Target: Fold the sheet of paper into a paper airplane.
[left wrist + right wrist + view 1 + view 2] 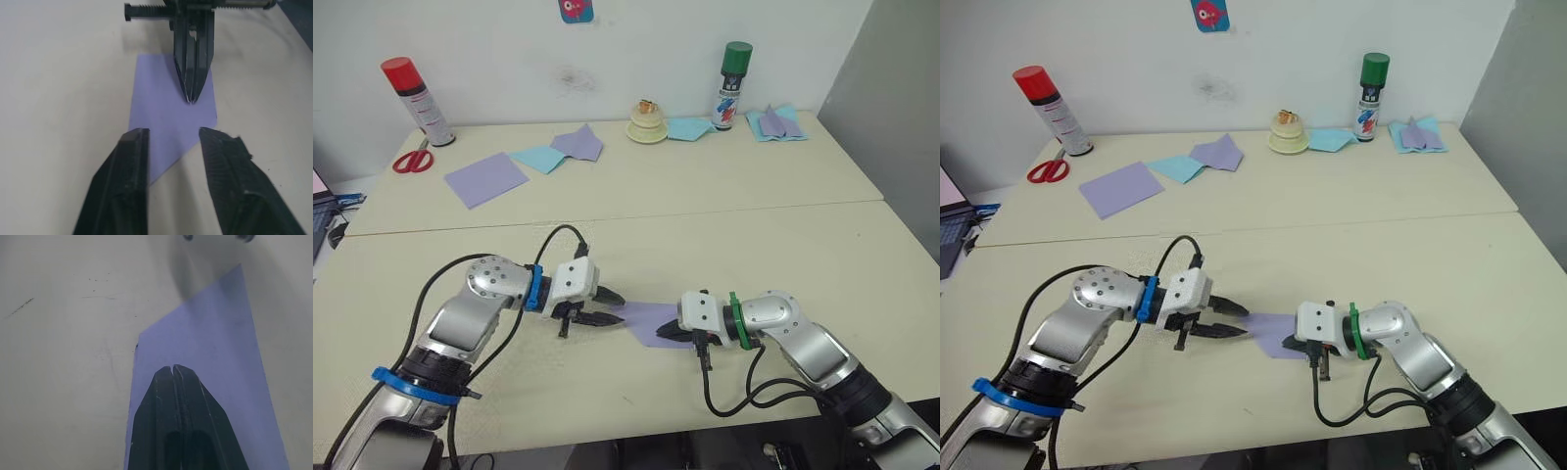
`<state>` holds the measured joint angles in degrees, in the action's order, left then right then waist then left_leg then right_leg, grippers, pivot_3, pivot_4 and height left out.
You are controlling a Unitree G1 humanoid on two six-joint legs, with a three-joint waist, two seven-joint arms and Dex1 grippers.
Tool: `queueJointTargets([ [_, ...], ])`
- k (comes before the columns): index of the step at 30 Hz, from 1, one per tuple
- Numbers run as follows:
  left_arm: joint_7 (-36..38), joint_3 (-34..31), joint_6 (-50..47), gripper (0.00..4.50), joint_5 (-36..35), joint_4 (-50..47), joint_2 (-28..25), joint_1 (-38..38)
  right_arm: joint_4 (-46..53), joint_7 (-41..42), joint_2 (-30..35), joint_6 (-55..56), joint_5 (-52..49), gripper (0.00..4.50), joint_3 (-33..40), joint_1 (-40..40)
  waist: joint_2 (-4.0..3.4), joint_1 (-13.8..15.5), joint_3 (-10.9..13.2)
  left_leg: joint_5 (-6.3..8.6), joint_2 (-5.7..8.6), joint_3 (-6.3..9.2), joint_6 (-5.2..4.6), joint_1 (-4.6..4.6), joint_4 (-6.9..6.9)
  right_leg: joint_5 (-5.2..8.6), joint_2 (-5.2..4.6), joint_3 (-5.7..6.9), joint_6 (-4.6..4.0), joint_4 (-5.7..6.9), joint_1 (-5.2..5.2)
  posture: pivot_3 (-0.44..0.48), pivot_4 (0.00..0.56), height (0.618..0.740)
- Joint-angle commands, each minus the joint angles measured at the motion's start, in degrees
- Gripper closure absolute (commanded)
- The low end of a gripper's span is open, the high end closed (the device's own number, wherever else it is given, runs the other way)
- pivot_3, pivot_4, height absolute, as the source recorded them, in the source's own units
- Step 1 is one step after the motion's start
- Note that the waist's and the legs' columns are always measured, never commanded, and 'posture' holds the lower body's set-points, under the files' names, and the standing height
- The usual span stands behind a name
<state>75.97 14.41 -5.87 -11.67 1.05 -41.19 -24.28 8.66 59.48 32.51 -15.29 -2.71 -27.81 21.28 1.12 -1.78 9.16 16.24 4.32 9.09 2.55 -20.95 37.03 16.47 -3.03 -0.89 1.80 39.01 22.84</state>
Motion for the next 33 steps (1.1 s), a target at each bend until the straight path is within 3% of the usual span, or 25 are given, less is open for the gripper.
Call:
queueJointTargets([
  [1,-2.06,1.36,7.96,4.13,3.68,5.92,3.30,-2.02,1.13,-0.22,-0.19,0.40,0.79,4.50,0.18,-0.45,0.01,0.12,0.00,0.00,0.01,0.01,0.00,0.00,0.01,0.00,0.00,0.01,0.00,0.00,0.00,0.000,0.150,0.740],
  [3,-3.24,1.94,10.39,4.48,5.08,9.30,5.61,-3.21,1.23,-0.22,-0.26,0.25,0.87,4.50,0.18,-0.48,0.02,0.14,-0.01,0.00,0.03,0.01,0.00,0.00,0.03,0.00,-0.01,0.02,0.01,-0.01,-0.05,0.000,0.150,0.740],
  [9,-4.92,3.32,15.02,4.48,8.23,17.25,10.16,-5.71,1.23,-0.25,-0.47,0.26,1.34,4.50,0.25,-0.75,0.03,0.01,-0.02,0.00,0.02,0.03,0.00,0.02,0.05,-0.01,-0.01,0.04,0.01,0.00,-0.07,0.000,0.150,0.740],
  [20,-5.63,4.78,16.44,4.48,11.03,23.10,12.60,-6.32,2.51,-0.78,-0.30,1.38,2.08,4.50,0.82,-0.89,0.06,0.10,-0.06,0.00,0.04,0.08,0.00,0.13,0.07,0.00,-0.01,0.07,0.02,-0.01,-0.23,0.000,0.150,0.740],
  [26,-5.48,4.83,13.96,4.48,10.69,23.45,13.29,-5.97,10.56,-4.71,0.16,2.58,0.26,4.50,6.39,-4.13,0.07,0.24,-0.08,0.00,0.06,0.11,0.01,0.12,0.11,-0.01,-0.02,0.07,0.03,-0.01,-0.26,0.000,0.150,0.740],
  [30,-5.16,4.95,13.32,4.50,10.71,23.21,13.27,-5.58,18.54,-6.25,1.32,2.46,-1.40,3.23,9.56,-9.52,0.08,0.36,-0.11,0.00,0.07,0.16,0.00,0.15,0.12,-0.01,-0.02,0.09,0.05,-0.03,-0.34,0.000,0.150,0.740],
  [33,-5.04,5.01,12.91,4.50,10.63,23.34,13.39,-5.51,21.29,-9.00,3.00,8.20,3.06,2.14,9.27,-14.88,0.10,0.38,-0.13,0.00,0.07,0.20,0.00,0.17,0.11,0.00,-0.02,0.13,0.07,-0.07,-0.41,0.000,0.150,0.740],
])
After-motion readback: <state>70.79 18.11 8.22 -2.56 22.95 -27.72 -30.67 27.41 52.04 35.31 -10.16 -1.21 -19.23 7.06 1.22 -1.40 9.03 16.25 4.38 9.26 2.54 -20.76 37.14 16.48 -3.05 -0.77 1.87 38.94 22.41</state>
